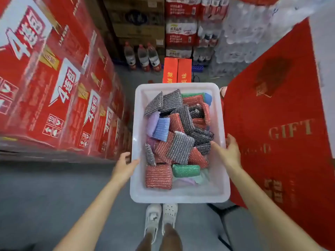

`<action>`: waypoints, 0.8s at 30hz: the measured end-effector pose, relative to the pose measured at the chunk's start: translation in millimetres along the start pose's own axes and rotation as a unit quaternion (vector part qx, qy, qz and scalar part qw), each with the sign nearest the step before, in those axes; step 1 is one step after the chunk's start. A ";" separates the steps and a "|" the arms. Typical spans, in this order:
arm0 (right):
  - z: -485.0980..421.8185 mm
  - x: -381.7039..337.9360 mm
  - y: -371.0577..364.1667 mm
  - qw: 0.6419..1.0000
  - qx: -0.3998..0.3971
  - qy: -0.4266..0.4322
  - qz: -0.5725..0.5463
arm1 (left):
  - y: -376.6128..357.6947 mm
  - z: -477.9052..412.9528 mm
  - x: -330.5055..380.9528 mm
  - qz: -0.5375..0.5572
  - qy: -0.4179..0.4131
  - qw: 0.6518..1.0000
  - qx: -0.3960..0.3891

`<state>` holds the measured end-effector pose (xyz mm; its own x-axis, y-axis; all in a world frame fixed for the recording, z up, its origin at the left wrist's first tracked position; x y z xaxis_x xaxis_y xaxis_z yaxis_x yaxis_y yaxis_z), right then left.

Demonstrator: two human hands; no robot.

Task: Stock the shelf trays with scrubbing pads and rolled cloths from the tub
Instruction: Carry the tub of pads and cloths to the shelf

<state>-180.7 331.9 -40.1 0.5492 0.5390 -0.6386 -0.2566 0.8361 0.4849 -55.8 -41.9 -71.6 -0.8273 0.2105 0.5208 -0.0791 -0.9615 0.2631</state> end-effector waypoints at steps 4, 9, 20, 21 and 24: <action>-15.0 -3.1 -8.4 0.995 -0.006 0.023 -0.099 | -17.7 -16.8 9.4 0.107 -0.015 0.994 -0.023; -13.2 20.0 -12.1 0.976 0.040 -0.013 -0.215 | -31.3 -10.2 -5.2 0.371 0.008 0.928 -0.038; 72.9 56.3 -31.1 0.976 0.001 -0.062 -0.210 | -28.1 91.4 -74.1 0.232 0.000 0.972 -0.030; 82.5 59.5 -34.0 0.975 -0.004 -0.065 -0.211 | -26.7 101.1 -83.5 0.249 0.003 0.968 -0.034; 112.3 65.9 -47.1 0.979 -0.028 -0.062 -0.193 | -22.8 125.3 -118.0 0.318 0.023 0.948 -0.016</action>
<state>-43.2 316.5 -37.9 0.7055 0.1682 -0.6884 -0.0529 0.9812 0.1855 113.4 -22.7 -37.3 -0.7370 -0.4206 0.5291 0.4274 -0.8964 -0.1172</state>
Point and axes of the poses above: each hand's wrist, its own z-axis away from the middle knuckle, its own y-axis out of the back of the hand, x = y × z, the point moved 10 cm from there along -z, towards the middle knuckle, and after that the axes turned 15 degrees about -x, right-handed, at the moved point
